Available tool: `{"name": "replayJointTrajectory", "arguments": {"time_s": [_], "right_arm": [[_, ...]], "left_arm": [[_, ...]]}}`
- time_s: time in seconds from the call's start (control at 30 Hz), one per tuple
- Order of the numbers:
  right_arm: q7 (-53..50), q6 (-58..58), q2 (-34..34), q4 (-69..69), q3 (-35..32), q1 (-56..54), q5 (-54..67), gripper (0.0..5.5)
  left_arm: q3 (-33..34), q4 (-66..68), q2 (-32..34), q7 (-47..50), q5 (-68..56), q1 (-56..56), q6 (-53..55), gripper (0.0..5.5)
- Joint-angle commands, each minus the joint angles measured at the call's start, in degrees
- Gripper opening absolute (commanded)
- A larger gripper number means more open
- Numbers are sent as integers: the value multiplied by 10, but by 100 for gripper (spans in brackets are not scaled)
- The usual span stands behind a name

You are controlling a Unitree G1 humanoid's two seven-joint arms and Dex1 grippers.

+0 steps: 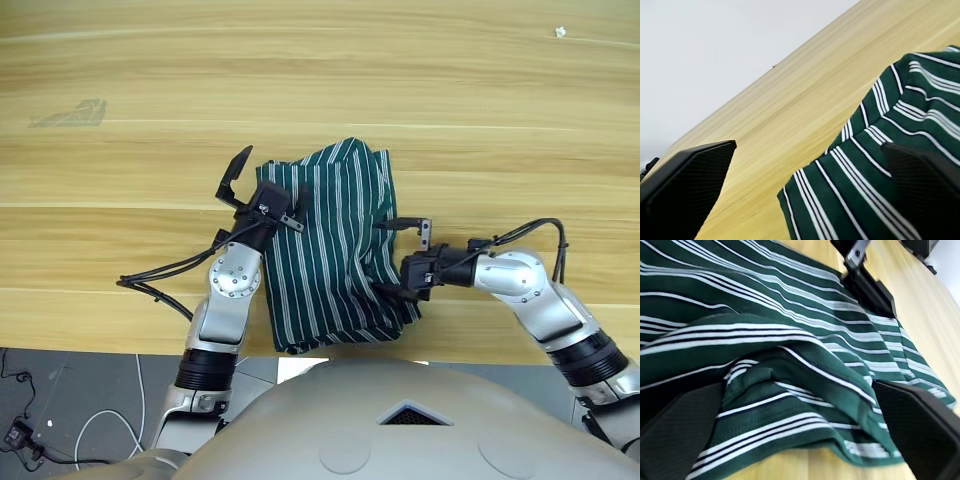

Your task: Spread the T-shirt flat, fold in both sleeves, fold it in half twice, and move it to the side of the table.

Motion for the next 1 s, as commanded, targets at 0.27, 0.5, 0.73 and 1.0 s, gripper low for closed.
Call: {"name": "replayJointTrajectory", "arguments": {"time_s": [0.27,0.5,0.73,1.0], "right_arm": [[-7,20,-48,43,-27,38,-37,540],[9,65,-83,-81,-78,120,43,540],[-77,105,32,-133,-184,43,157,540],[-104,-126,8,-43,-262,54,88,540]], "left_arm": [[8,-4,4,8,5,2,0,536],[3,-6,2,10,6,4,4,536],[7,-13,11,8,10,6,2,536],[104,-143,139,2,78,125,-89,536]]}}
